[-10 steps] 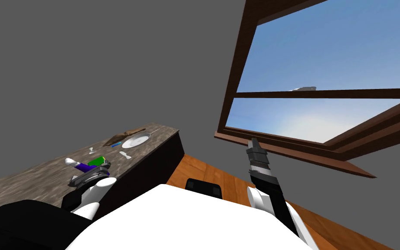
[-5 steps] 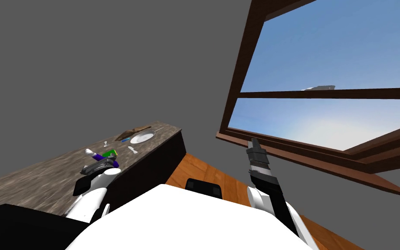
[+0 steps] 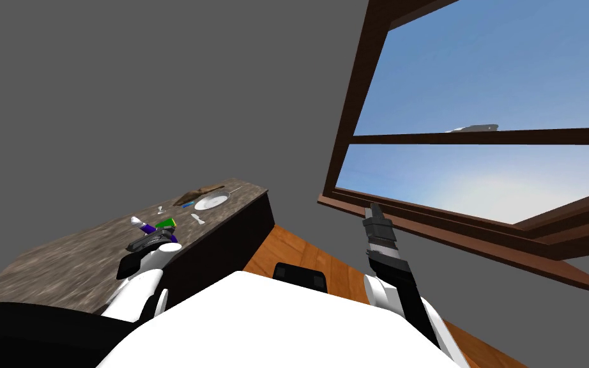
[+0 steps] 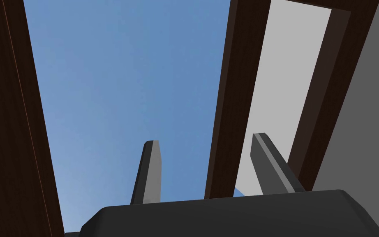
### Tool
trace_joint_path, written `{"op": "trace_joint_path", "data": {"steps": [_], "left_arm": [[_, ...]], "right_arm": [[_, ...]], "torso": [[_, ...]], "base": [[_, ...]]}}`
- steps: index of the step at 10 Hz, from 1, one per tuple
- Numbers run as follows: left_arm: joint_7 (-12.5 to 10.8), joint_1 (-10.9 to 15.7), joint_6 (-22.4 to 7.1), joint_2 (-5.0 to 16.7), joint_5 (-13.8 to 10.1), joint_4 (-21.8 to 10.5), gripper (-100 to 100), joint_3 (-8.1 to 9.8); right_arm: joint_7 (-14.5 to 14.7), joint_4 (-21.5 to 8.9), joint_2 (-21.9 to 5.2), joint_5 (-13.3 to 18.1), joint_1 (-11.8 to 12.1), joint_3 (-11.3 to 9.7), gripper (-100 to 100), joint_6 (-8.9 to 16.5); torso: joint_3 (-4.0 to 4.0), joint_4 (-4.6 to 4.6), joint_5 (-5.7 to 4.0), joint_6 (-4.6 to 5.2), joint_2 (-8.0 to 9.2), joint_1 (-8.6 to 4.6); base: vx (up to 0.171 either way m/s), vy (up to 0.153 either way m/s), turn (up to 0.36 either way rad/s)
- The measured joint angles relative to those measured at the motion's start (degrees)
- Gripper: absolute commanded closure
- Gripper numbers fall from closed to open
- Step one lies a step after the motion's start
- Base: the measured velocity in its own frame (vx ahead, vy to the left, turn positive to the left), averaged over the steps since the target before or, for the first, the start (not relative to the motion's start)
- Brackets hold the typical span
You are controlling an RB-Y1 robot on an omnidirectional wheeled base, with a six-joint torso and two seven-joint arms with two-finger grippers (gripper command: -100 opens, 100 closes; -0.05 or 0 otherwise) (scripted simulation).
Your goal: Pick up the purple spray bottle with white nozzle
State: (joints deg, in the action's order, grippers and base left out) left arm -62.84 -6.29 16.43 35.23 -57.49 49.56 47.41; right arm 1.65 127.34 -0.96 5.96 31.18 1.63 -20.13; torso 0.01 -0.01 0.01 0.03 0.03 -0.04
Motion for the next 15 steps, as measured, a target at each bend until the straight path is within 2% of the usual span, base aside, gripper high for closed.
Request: {"op": "trace_joint_path", "data": {"steps": [2,3,4,6,7,8,9,11,12,13,15], "left_arm": [[-0.01,-0.02,0.01,-0.01,-0.01,-0.02,100,0.02],[-0.01,-0.02,0.01,-0.02,-0.01,-0.02,0,0.02],[-0.01,-0.02,0.01,-0.02,-0.01,-0.03,100,0.02],[1.67,-2.93,1.93,-2.22,-2.95,2.15,100,-0.53],[2.62,-3.70,1.65,-3.16,-3.71,4.18,100,-0.10],[4.55,-5.51,2.02,-5.35,-5.54,7.13,100,0.40],[4.96,-7.46,2.96,-6.18,-7.13,8.84,100,-0.36],[3.53,-11.50,7.16,-7.37,-9.60,9.79,100,-3.36],[5.65,-13.08,6.15,-9.04,-11.51,12.60,100,-1.93],[6.63,-14.91,7.08,-9.84,-12.94,13.40,100,-2.53],[7.31,-17.82,8.49,-11.59,-15.29,15.68,100,-3.26]], "right_arm": [[0.00,0.00,0.00,0.00,0.00,0.00,0,0.00],[0.00,0.00,0.00,0.00,0.00,0.00,0,0.00],[0.00,0.00,0.00,0.00,0.00,0.00,0,0.00],[0.00,0.00,-0.01,0.00,-0.01,0.00,0,0.00],[0.00,0.00,0.00,0.00,0.00,0.00,0,0.00],[0.00,0.00,-0.01,0.00,-0.01,0.00,0,0.00],[0.00,0.00,-0.01,0.00,0.00,0.00,0,0.00],[0.00,0.00,0.00,0.00,0.00,0.00,0,0.00],[0.00,0.00,0.00,0.00,0.01,0.01,0,0.00],[0.00,0.00,0.00,0.00,-0.01,0.00,0,0.00],[0.00,0.00,0.00,0.00,0.01,0.00,0,0.00]], "torso": [[0.00,0.00,0.00,0.03,0.00,0.01],[0.00,0.00,-0.01,0.04,-0.01,0.01],[0.00,0.00,-0.01,0.04,-0.01,0.00],[0.13,-0.06,0.32,0.35,-0.19,0.37],[0.16,-0.07,0.31,0.31,-0.24,0.34],[0.20,-0.08,0.43,0.50,-0.31,0.37],[0.24,-0.10,0.47,0.51,-0.38,0.42],[0.37,-0.17,0.95,0.70,-0.57,0.69],[0.35,-0.17,0.97,0.54,-0.54,0.69],[0.38,-0.16,1.20,0.81,-0.60,0.83],[0.40,-0.18,1.48,0.58,-0.61,0.97]], "base": [[0.000,0.000,0.000],[0.000,0.000,0.000],[0.008,0.059,-0.280],[-0.003,0.060,-0.112],[0.011,0.052,-0.219],[0.007,0.053,-0.191],[0.006,0.070,-0.284],[0.004,0.042,-0.113],[0.010,0.051,-0.233],[-0.001,0.062,-0.185],[-0.001,0.013,0.010]]}}
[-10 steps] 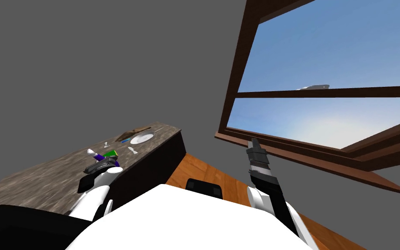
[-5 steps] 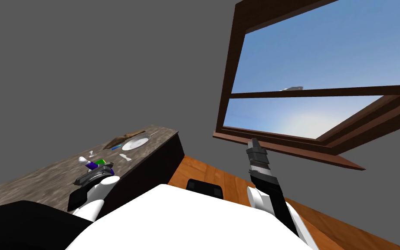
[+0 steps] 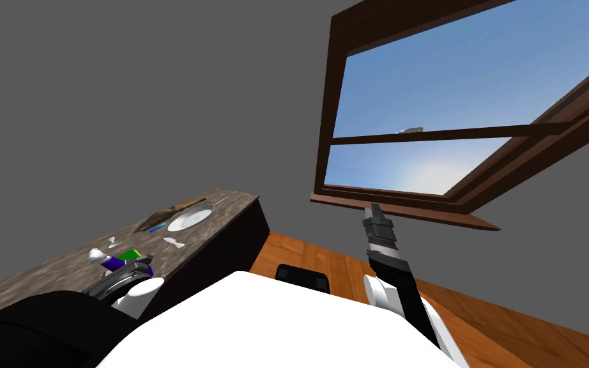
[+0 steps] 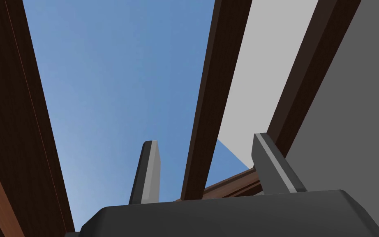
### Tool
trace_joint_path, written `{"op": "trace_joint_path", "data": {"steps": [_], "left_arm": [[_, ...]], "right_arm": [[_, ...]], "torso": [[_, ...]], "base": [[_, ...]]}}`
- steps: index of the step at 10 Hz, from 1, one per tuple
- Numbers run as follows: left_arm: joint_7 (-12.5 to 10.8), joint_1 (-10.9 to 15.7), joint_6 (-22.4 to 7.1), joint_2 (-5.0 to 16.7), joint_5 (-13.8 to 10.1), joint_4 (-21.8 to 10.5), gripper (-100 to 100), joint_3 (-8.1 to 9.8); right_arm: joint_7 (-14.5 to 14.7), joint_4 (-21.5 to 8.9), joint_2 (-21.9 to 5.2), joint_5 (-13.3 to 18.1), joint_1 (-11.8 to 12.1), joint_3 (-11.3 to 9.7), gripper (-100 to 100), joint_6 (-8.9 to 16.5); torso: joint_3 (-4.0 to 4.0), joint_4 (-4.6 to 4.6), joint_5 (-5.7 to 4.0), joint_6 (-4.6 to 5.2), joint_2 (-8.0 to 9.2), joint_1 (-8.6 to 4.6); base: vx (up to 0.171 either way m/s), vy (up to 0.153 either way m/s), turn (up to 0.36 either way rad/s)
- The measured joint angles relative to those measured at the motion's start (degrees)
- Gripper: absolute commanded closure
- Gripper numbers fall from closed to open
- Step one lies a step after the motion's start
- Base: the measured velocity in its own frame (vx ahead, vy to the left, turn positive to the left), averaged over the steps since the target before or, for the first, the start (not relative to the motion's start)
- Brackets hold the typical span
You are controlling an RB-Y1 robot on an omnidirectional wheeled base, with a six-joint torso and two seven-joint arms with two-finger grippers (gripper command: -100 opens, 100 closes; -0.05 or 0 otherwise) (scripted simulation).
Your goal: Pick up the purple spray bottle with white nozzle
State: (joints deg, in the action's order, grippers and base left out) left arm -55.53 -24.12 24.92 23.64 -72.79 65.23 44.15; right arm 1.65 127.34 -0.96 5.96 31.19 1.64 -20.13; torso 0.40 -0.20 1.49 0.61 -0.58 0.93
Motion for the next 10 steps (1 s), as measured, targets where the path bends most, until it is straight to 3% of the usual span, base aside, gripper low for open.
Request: {"op": "trace_joint_path", "data": {"steps": [1,3,5,7,9,10], "left_arm": [[0.84,-0.92,-0.40,-0.84,-0.70,2.12,100,0.43],[2.74,-4.12,1.30,-3.57,-3.94,5.36,100,-0.12],[3.19,-7.10,2.65,-4.95,-6.07,7.83,100,-0.92],[5.22,-9.91,3.32,-6.75,-8.99,11.34,100,-0.94],[6.77,-13.64,5.25,-9.80,-12.44,15.24,100,-1.70],[6.64,-14.78,5.80,-9.77,-12.70,15.74,100,-2.11]], "right_arm": [[0.00,0.00,0.00,0.00,0.00,0.00,0,0.00],[0.00,0.00,0.00,0.00,-0.01,0.00,0,0.00],[0.00,0.00,0.00,0.00,-0.02,-0.01,0,0.00],[0.00,0.00,0.00,0.00,0.00,0.00,0,0.00],[0.00,0.00,0.00,0.00,0.00,0.00,0,0.00],[0.00,0.00,0.00,0.00,0.01,0.00,0,0.00]], "torso": [[-0.03,0.02,-0.03,-0.03,0.03,-0.07],[-0.02,0.05,0.12,0.09,0.00,0.16],[-0.03,0.07,0.15,0.17,-0.01,0.19],[-0.05,0.07,0.10,-0.04,0.03,0.15],[-0.05,0.09,0.11,0.02,0.01,0.20],[-0.06,0.08,0.09,-0.06,0.03,0.15]], "base": [[-0.006,0.031,-0.244],[-0.002,0.045,-0.116],[-0.006,0.051,-0.220],[-0.003,0.040,-0.126],[-0.001,0.042,-0.094],[-0.009,0.051,-0.244]]}}
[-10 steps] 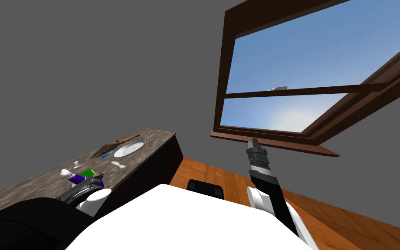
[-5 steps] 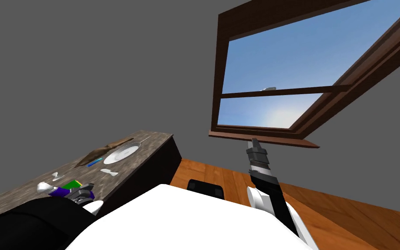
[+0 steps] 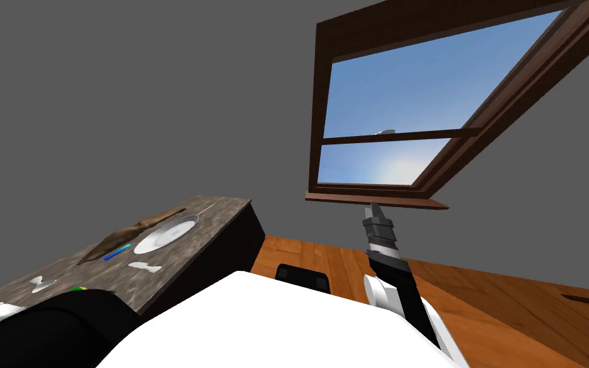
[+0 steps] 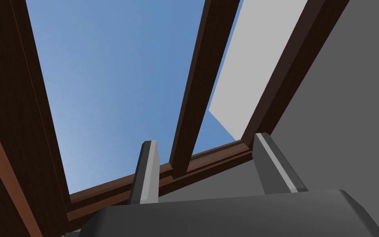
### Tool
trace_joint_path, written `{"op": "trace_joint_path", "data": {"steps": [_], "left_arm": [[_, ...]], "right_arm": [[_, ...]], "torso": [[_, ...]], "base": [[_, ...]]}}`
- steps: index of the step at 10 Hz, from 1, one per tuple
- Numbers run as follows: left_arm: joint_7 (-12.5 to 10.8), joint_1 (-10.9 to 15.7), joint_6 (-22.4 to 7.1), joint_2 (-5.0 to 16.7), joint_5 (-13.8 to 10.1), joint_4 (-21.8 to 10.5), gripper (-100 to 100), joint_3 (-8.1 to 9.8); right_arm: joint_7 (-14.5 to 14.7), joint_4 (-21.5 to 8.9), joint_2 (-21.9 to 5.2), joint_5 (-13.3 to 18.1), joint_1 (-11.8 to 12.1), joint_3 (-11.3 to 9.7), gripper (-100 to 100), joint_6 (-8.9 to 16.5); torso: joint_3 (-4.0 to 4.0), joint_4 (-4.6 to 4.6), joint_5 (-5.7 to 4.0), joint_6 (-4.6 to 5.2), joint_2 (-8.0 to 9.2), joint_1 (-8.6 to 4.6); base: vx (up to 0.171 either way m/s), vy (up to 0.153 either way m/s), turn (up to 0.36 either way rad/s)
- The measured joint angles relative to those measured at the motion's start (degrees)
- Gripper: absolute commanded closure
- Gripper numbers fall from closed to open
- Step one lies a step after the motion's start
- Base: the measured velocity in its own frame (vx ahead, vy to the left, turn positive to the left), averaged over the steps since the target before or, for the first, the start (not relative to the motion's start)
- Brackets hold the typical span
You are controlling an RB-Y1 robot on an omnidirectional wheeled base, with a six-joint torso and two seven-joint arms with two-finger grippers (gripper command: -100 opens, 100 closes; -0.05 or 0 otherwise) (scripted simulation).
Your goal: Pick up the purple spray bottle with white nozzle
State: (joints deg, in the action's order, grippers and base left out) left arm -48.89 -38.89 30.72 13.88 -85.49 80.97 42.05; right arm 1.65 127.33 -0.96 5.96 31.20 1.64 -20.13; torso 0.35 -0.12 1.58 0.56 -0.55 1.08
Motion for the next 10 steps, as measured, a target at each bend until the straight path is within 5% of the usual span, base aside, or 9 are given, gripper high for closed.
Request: {"op": "trace_joint_path", "data": {"steps": [4,6,9,10], "left_arm": [[3.80,-7.12,2.79,-5.41,-6.81,8.12,100,-0.77],[3.44,-10.22,4.04,-6.03,-8.29,9.69,100,-1.44],[5.90,-15.26,6.05,-9.11,-12.89,14.44,100,-2.13],[5.97,-15.48,6.12,-9.16,-12.96,14.62,0,-2.08]], "right_arm": [[0.00,0.00,0.00,0.00,-0.02,-0.01,0,0.00],[0.00,0.00,0.00,0.00,0.00,0.00,0,0.00],[0.00,0.00,0.00,0.00,0.00,0.00,0,0.00],[0.00,0.00,0.00,0.00,0.00,0.00,0,0.00]], "torso": [[-0.04,0.05,-0.01,0.15,0.04,-0.02],[-0.04,0.02,-0.03,0.01,0.06,-0.03],[-0.02,0.01,-0.06,0.02,0.04,-0.06],[0.00,0.01,-0.03,0.08,-0.01,-0.11]], "base": [[-0.009,0.046,-0.160],[-0.009,0.034,-0.140],[-0.009,0.034,-0.049],[0.000,0.000,0.000]]}}
